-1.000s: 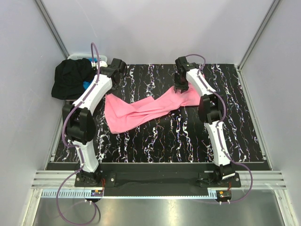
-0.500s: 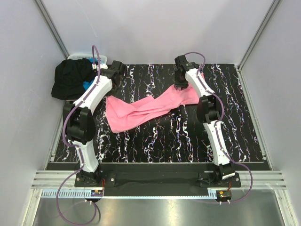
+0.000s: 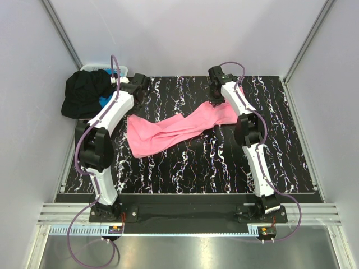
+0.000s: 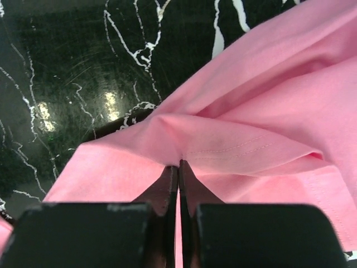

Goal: Fold and stack the t-shirts
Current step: Flatten the tshirt out

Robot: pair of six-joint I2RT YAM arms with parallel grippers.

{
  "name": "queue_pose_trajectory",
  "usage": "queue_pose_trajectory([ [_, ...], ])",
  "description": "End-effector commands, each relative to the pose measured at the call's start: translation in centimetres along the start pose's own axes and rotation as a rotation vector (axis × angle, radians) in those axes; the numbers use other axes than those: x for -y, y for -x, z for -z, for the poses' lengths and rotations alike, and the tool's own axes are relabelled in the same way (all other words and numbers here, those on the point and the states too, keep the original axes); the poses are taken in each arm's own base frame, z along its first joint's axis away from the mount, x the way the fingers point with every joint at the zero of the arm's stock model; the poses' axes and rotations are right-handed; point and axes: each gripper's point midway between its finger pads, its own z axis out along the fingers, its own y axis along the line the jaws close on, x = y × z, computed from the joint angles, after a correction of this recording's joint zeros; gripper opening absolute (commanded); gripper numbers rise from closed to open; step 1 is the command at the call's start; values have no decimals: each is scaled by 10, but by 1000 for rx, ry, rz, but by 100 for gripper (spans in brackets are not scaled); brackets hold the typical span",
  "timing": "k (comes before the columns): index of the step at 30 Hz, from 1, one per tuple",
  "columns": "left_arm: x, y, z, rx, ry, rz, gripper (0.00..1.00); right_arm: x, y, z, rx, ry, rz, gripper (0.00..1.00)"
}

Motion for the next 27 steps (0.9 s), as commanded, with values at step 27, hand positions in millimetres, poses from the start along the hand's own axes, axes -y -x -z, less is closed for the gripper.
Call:
queue_pose_trajectory([
  [27,-40,-9,121,29,-488,-90,0,68,-8,217,238,-145,-106,0],
])
